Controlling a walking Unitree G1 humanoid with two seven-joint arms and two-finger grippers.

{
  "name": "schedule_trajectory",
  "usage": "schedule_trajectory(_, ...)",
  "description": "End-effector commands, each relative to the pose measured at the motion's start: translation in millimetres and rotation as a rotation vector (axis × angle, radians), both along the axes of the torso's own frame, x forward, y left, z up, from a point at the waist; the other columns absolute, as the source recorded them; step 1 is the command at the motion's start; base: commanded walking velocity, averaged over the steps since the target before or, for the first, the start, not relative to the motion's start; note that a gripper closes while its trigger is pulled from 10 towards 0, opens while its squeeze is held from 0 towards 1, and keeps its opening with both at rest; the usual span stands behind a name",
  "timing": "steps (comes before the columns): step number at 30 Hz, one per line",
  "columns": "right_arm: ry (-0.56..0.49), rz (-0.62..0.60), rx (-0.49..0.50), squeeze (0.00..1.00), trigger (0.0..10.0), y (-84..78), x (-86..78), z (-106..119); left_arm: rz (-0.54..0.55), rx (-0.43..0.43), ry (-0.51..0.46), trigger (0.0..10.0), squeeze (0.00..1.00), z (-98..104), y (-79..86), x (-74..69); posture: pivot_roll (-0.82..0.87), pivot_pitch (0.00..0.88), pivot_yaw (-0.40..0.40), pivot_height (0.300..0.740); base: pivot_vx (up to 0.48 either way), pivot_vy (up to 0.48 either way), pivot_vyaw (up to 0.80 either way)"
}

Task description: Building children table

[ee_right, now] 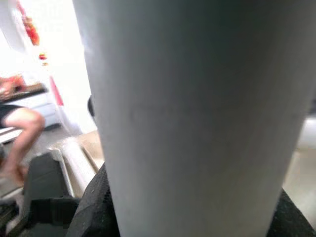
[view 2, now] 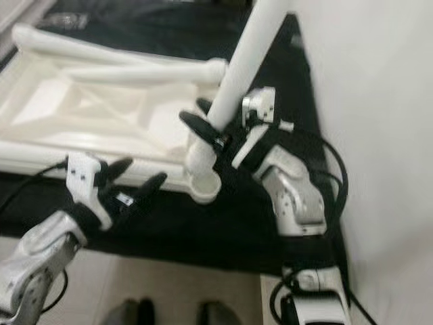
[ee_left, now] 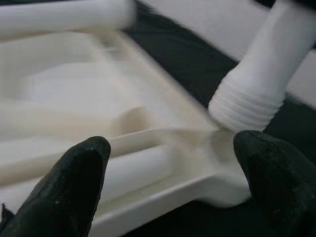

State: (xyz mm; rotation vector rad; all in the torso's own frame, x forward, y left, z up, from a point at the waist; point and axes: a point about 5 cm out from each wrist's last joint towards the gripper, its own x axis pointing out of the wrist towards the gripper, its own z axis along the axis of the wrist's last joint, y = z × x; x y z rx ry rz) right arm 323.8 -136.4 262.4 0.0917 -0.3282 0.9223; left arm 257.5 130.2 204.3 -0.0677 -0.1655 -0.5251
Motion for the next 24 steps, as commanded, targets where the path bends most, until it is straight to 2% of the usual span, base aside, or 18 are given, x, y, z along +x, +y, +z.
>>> schedule_trajectory(1, -0.030, 0.025, -0.003, 0.00, 10.0, 1.1, -4.9, 2.8, -0.003, 0.011, 0.014, 10.0, 0.00, -2.9, -0.1, -1.1, 0.03, 0.269, -0.066, 0.740, 0.000, 0.000, -0.80)
schedule_trajectory(7, -0.017, 0.064, -0.007, 0.00, 10.0, 4.4, -9.0, -0.3, 0.002, 0.013, 0.012, 10.0, 0.00, -3.5, -1.9, 0.0, 0.02, 0.267, -0.066, 0.740, 0.000, 0.000, -0.72)
schedule_trajectory(11, -0.043, 0.055, -0.045, 0.00, 10.0, 5.9, -10.4, -2.0, 0.010, 0.013, 0.018, 10.0, 0.00, -5.3, -2.6, -0.5, 0.02, 0.266, -0.070, 0.740, 0.000, 0.000, 0.00)
schedule_trajectory(24, -0.053, 0.076, -0.068, 0.00, 10.0, 12.4, -14.0, -3.1, 0.022, 0.009, 0.025, 10.0, 0.00, -6.4, -2.2, -0.3, 0.02, 0.274, -0.066, 0.740, 0.000, 0.000, 0.00)
